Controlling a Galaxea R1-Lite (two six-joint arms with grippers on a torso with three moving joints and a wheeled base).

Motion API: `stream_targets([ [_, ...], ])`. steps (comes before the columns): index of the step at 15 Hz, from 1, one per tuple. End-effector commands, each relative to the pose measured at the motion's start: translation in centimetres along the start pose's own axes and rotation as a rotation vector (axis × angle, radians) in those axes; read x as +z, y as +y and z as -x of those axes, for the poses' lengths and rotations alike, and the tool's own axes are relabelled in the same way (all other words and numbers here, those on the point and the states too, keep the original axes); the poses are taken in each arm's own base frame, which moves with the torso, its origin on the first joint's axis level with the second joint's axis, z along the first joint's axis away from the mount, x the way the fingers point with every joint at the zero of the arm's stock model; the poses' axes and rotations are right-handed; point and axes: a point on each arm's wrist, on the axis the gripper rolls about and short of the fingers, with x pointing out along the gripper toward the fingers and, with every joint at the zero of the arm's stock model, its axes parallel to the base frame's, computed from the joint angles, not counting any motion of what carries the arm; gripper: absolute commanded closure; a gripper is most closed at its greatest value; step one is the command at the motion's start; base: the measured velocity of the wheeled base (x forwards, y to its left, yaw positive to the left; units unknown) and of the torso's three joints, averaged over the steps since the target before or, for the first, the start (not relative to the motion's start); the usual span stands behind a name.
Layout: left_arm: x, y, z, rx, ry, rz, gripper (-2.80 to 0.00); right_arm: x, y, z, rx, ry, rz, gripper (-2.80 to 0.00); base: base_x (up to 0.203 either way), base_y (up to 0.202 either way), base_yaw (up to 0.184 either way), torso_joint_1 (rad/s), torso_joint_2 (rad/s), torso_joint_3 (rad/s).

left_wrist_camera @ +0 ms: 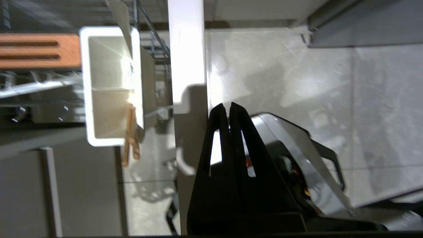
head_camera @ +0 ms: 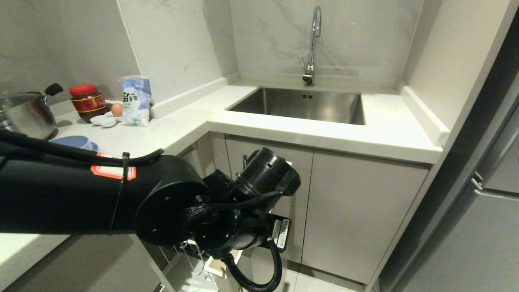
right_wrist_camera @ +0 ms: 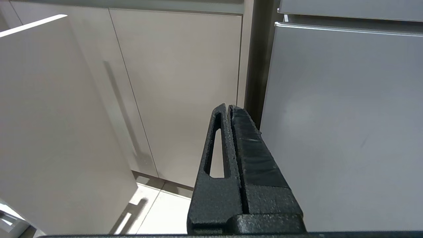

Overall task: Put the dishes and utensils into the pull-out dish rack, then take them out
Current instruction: Close the cupboard

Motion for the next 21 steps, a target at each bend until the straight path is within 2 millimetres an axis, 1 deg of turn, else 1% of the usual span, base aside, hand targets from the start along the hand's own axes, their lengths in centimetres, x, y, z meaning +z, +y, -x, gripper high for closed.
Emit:
stream_targets([
  [1, 0.6, 1.4, -0.4, 0.038, -0.004, 0.014, 0.00, -0.6, 0.0, -0.1, 0.000, 0.022, 0.000, 0.00, 0.000, 0.000, 0.000, 0.000, 0.00, 0.000],
  [2, 0.7, 2.0, -0.7, 0.057, -0.001, -0.001, 0.00, -0.6, 0.0, -0.1, 0.000, 0.022, 0.000, 0.00, 0.000, 0.000, 0.000, 0.000, 0.00, 0.000],
  [5, 1.2, 4.6, -1.9, 0.144, 0.021, -0.049, 0.00, -0.6, 0.0, -0.1, 0.000, 0.022, 0.000, 0.00, 0.000, 0.000, 0.000, 0.000, 0.00, 0.000],
  [7, 1.5, 5.8, -2.6, 0.174, 0.036, -0.047, 0.00, -0.6, 0.0, -0.1, 0.000, 0.022, 0.000, 0.00, 0.000, 0.000, 0.000, 0.000, 0.00, 0.000],
  [10, 2.1, 7.9, -3.0, 0.269, 0.029, -0.043, 0.00, -0.6, 0.0, -0.1, 0.000, 0.022, 0.000, 0.00, 0.000, 0.000, 0.000, 0.000, 0.00, 0.000],
  [14, 3.4, 12.4, -4.2, 0.501, -0.016, -0.021, 0.00, -0.6, 0.0, -0.1, 0.000, 0.020, 0.000, 0.00, 0.000, 0.000, 0.000, 0.000, 0.00, 0.000],
  [17, 4.0, 15.9, -5.0, 0.655, -0.006, -0.011, 0.00, -0.6, 0.0, -0.1, 0.000, 0.022, 0.000, 0.00, 0.000, 0.000, 0.000, 0.000, 0.00, 0.000],
  [18, 4.2, 16.5, -5.1, 0.675, -0.007, -0.010, 0.00, -0.6, 0.0, -0.1, 0.000, 0.022, 0.000, 0.00, 0.000, 0.000, 0.000, 0.000, 0.00, 0.000],
  [21, 4.1, 15.9, -5.1, 0.659, -0.009, -0.020, 0.00, -0.6, 0.0, -0.1, 0.000, 0.022, 0.000, 0.00, 0.000, 0.000, 0.000, 0.000, 0.00, 0.000],
])
